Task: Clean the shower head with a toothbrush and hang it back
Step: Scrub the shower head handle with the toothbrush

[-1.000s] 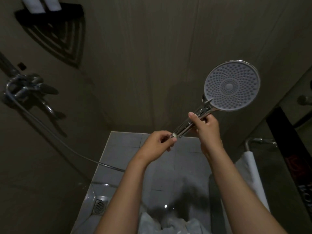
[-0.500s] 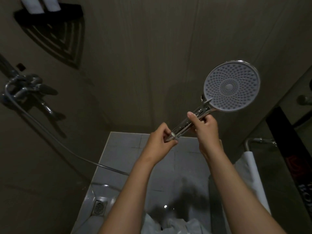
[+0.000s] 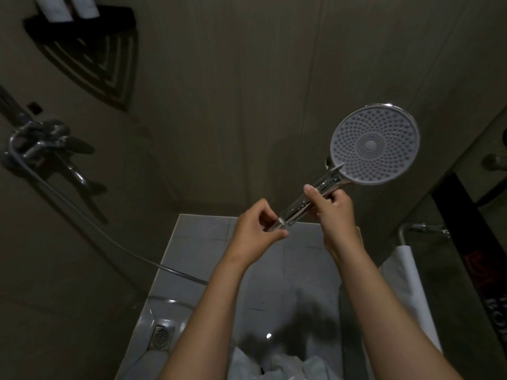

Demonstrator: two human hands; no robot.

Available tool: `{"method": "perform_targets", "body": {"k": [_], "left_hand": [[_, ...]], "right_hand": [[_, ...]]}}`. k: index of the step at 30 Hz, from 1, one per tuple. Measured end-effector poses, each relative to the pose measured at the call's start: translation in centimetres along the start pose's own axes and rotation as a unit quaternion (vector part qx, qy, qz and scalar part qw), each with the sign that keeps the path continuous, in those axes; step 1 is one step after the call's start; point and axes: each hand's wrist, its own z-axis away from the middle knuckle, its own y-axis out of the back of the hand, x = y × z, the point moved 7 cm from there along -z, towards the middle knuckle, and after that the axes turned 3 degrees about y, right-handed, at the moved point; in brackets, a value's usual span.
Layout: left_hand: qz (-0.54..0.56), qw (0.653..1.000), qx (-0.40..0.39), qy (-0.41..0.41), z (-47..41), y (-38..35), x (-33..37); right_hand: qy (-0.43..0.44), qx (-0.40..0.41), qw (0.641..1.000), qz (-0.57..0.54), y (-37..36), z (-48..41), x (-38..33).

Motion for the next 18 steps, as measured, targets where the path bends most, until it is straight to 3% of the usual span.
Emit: {"method": "perform_targets", "body": {"k": [7, 12, 18], "left_hand": [[0.067, 0.991, -0.083, 0.086, 0.2, -1.5, -0.6], [0.084, 0.99, -0.067, 0.086, -0.1, -1.1, -0.9], [0.039, 0.999, -0.006, 0.026, 0.0, 0.0, 0.1]], "right_hand": [[0.001, 0.017, 1.0, 0.003, 0.4, 0.0, 0.0], [0.005, 0.016, 1.0, -0.004, 0.4, 0.1, -0.1], [-0.012, 0.016, 1.0, -0.001, 0.4, -0.1, 0.3]]}}
